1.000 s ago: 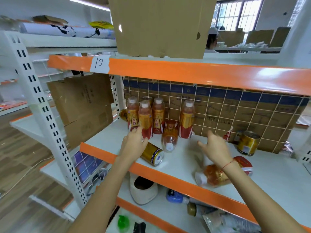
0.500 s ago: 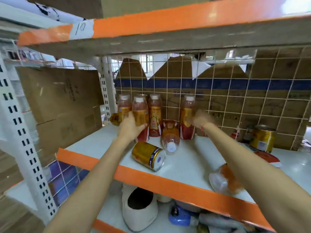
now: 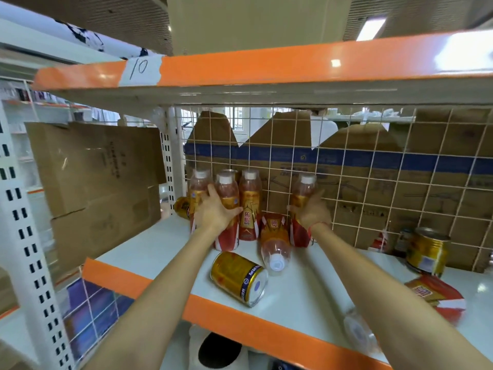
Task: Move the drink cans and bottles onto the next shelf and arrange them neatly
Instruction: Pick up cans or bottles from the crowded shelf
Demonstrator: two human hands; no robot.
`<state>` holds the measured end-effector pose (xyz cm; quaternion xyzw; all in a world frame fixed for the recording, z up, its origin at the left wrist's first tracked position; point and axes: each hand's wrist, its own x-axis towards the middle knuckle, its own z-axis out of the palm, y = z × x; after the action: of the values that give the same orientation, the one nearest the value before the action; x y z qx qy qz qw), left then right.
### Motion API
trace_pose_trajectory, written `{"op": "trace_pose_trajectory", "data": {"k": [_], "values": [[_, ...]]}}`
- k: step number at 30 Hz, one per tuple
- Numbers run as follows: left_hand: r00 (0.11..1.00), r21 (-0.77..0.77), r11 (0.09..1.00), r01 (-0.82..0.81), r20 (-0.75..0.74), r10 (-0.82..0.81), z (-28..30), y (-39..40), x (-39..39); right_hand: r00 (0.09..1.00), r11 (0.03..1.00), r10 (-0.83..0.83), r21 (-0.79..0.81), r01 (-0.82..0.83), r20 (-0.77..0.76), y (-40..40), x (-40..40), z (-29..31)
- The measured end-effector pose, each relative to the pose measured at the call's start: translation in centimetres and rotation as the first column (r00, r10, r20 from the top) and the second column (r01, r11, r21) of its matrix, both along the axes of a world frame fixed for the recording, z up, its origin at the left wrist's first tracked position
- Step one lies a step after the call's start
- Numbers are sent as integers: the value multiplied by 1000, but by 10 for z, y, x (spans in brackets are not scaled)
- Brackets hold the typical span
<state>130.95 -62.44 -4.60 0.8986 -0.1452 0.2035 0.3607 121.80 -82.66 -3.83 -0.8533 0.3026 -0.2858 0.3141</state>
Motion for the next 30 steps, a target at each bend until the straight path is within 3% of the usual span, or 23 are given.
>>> {"op": "trace_pose_trajectory", "data": {"k": [3,6,11,15,20,26,30], "values": [[999,-16,1000,24,-23,-24,2,4,3,997,998,21,52,-25,78,-8,3,-1],[979,-96,978,186,-67,-192,7,13,5,994,994,50,88,-59,98,-18,1,0],[894,-213,918,335,-237,-381,21,32,13,956,947,268,151,-284,122,-32,-13,8],[858,-240,907,346,-310,-409,21,33,15,889,843,433,283,-458,149,-41,-27,16],[870,-306,896,323,-277,-408,14,23,9,890,839,441,298,-456,119,-41,-23,11],[916,-320,895,311,-150,-372,9,16,0,926,876,304,317,-364,224,-37,-13,1],[900,-389,871,301,-186,-394,13,23,3,917,867,390,301,-398,87,-47,-19,12]]}}
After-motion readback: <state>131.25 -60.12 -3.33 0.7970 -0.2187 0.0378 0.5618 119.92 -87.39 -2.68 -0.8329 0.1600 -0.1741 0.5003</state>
